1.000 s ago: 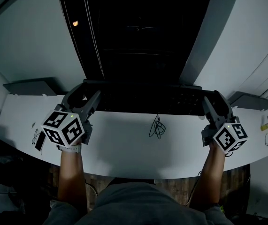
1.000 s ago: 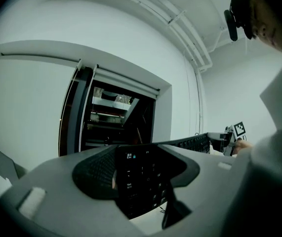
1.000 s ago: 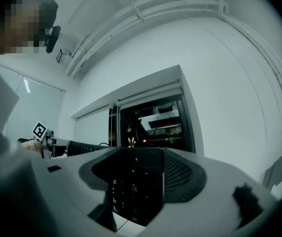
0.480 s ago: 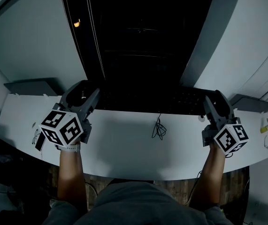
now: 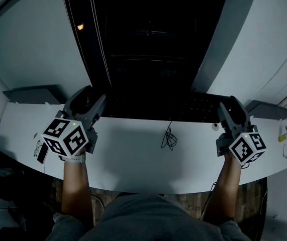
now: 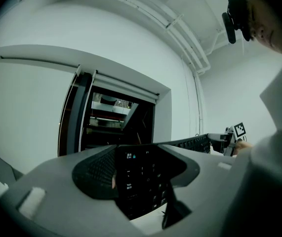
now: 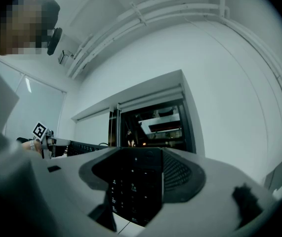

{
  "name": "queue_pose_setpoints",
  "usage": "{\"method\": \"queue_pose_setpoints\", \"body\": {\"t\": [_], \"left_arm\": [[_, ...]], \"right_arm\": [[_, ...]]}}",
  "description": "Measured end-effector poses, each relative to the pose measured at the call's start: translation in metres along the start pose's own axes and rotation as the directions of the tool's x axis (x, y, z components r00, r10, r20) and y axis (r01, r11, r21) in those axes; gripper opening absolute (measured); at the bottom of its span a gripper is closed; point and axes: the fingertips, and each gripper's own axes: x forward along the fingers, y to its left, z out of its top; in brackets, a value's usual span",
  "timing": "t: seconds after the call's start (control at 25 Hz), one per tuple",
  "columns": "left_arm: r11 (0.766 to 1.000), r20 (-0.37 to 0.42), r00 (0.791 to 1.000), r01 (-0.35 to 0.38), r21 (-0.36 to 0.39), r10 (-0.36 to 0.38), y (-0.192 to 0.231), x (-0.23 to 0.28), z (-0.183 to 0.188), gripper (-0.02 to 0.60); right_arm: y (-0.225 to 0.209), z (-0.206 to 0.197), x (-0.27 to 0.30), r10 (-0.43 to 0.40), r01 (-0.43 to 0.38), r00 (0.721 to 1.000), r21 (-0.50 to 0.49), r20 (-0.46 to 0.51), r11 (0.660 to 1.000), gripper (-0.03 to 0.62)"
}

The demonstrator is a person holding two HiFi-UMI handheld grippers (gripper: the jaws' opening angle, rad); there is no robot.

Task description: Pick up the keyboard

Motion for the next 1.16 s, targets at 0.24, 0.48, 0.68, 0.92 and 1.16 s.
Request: {"method": "queue_pose_setpoints", "body": {"t": [0.24, 0.48, 0.68, 0.92, 1.16], "left_arm": [[1.000, -0.004, 1.000, -0.003, -0.001, 0.003, 0.0012, 0.0014, -0.0020, 0.238], [1.000, -0.007, 1.000, -0.007, 0.000, 0.007, 0.0021, 0.0009, -0.0042, 0.238], [1.000, -0.007, 1.000, -0.009, 0.000, 0.009, 0.0031, 0.0001, -0.0045, 0.239], [1.000, -0.010, 1.000, -0.007, -0.001, 0.007, 0.0041, 0.0006, -0.0053, 0.239], [1.000, -0.001, 1.000, -0.009, 0.000, 0.009, 0.0054, -0.0034, -0.0050, 0.240]], "right_arm": [[-0.0048, -0.0039, 0.0018, -0.003, 0.003, 1.000, 0.009, 0.004, 1.000, 0.258], [-0.0024, -0.0056, 0.0033, 0.007, -0.007, 1.000, 0.009, -0.001, 1.000, 0.258], [-0.0016, -0.0059, 0.0041, 0.011, -0.011, 1.000, 0.008, 0.000, 1.000, 0.258], [-0.0005, -0.0061, 0.0047, 0.012, -0.012, 1.000, 0.009, 0.001, 1.000, 0.258], [0.0000, -0.0073, 0.0015, 0.001, -0.001, 1.000, 0.014, 0.019, 1.000, 0.258]]}}
